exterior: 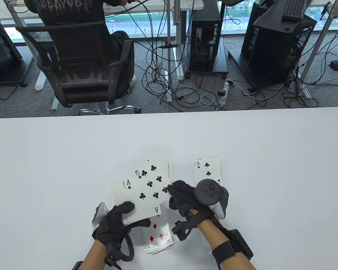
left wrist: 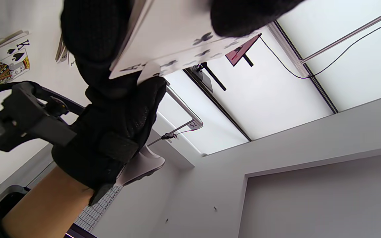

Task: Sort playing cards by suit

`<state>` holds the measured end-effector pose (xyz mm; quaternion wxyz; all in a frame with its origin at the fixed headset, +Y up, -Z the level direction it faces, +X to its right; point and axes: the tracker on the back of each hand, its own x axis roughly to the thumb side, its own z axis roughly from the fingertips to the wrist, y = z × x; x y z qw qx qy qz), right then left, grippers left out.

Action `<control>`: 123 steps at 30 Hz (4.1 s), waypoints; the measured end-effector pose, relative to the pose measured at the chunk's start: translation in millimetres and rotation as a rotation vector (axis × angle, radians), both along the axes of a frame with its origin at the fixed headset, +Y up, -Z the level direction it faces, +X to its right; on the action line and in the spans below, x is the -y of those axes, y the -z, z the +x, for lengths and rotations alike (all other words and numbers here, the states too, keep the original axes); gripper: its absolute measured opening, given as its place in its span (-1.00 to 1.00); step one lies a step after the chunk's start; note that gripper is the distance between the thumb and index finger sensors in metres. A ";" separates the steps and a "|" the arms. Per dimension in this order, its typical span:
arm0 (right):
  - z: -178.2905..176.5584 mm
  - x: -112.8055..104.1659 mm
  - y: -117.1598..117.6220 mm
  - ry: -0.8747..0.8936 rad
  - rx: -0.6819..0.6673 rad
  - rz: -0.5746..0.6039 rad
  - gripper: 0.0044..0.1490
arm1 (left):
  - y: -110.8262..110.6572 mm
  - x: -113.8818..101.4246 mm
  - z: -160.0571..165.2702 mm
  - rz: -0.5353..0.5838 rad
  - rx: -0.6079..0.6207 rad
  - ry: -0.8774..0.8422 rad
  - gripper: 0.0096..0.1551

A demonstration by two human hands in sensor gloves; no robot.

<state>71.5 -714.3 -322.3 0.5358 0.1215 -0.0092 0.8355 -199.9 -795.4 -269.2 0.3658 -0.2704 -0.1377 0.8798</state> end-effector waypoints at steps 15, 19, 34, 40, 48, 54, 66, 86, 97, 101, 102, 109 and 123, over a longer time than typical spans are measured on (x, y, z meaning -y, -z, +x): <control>86.3 22.0 57.9 -0.431 0.439 -0.216 -0.49 | 0.4 -1.0 -0.6 -0.002 -0.007 0.001 -0.38; 91.9 34.7 61.0 -0.689 0.456 -0.317 -0.47 | 0.7 -0.9 -1.1 -0.001 -0.009 0.006 -0.38; 82.9 46.0 61.1 -1.014 0.434 -0.418 -0.37 | 0.8 -0.5 -1.5 -0.003 -0.009 0.016 -0.38; 64.5 16.8 53.1 -0.994 0.370 -0.180 -0.36 | 0.7 -0.3 -1.1 -0.009 -0.006 0.017 -0.38; -5.1 -6.9 3.5 -0.473 0.002 0.099 -0.32 | 0.3 -0.2 -0.8 -0.014 -0.009 0.018 -0.38; -41.5 5.7 -32.0 -0.227 -0.189 0.090 -0.16 | 0.3 -0.2 -0.9 -0.013 -0.011 0.018 -0.38; -57.7 13.1 -47.1 -0.184 -0.153 0.176 -0.12 | -0.2 0.4 -0.4 -0.010 -0.003 0.029 -0.38; -16.8 9.4 -16.2 -0.020 -0.065 0.009 -0.49 | 0.0 0.6 0.3 -0.006 0.000 0.020 -0.39; 80.9 -14.4 49.1 -0.132 0.300 -0.056 -0.50 | 0.4 0.3 0.0 -0.007 -0.005 0.017 -0.39; 100.5 6.7 54.7 -0.306 0.366 -0.164 -0.49 | 0.7 0.0 -0.5 -0.005 -0.008 0.016 -0.39; 103.0 12.7 55.1 -0.336 0.370 -0.199 -0.49 | 0.7 0.0 -0.6 -0.006 -0.009 0.017 -0.39; 105.1 38.7 57.5 -0.678 0.418 -0.360 -0.47 | 0.4 0.0 -0.9 -0.014 -0.013 0.019 -0.39; 91.1 55.1 58.2 -0.958 0.408 -0.440 -0.40 | 1.1 -0.7 -2.0 -0.017 -0.020 0.014 -0.39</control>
